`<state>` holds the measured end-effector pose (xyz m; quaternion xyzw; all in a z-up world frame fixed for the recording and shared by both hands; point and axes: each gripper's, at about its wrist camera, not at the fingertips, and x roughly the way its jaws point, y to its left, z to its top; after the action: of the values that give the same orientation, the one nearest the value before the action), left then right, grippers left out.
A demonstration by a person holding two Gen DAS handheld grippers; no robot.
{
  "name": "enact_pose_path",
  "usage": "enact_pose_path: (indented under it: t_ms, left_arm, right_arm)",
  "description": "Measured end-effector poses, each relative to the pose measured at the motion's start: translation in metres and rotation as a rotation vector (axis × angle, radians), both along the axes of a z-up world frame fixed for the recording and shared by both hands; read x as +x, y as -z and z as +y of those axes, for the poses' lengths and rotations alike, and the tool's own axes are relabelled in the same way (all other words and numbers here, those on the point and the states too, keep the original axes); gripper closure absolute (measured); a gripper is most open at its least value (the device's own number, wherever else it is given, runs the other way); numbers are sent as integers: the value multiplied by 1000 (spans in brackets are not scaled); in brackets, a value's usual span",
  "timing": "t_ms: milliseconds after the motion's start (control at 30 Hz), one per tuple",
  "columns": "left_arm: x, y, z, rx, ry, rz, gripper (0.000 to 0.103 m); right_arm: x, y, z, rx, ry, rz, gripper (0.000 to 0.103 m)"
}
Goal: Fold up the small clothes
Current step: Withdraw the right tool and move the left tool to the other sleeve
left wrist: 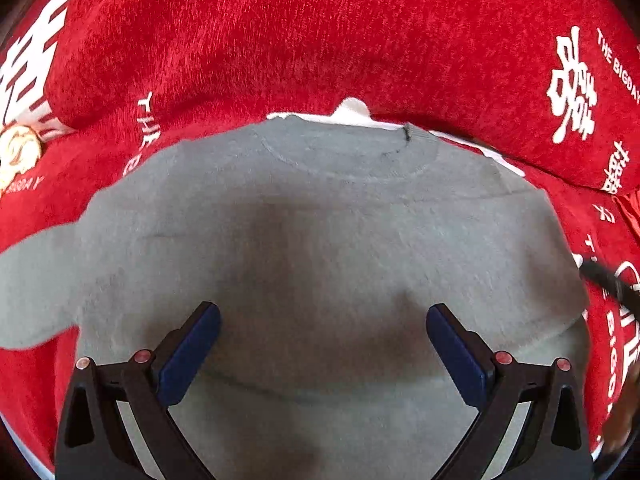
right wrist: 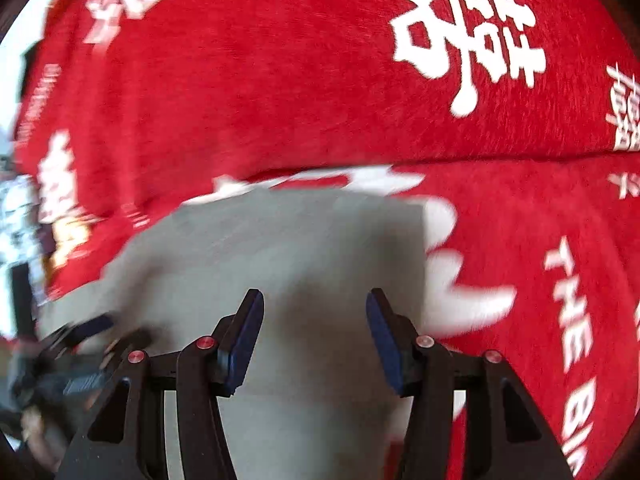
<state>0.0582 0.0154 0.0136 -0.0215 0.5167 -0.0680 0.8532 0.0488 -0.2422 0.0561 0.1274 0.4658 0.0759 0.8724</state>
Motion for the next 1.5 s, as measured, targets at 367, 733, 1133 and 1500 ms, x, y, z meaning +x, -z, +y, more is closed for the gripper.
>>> enact_pose_path:
  t_ms: [367, 733, 1133, 1500]
  left_arm:
    - [2, 11, 2, 63, 23, -22, 0]
    - [0, 11, 6, 58, -1, -31, 0]
    - [-39, -3, 106, -37, -190, -40, 0]
    - [-104, 18, 336, -1, -683, -28, 0]
  right_arm:
    - [-56, 33, 0, -65, 22, -32, 50]
    - [-47, 5, 4, -91, 61, -74, 44]
    - [-7, 27, 109, -359, -69, -35, 33]
    - [-8, 30, 151, -365, -40, -34, 32]
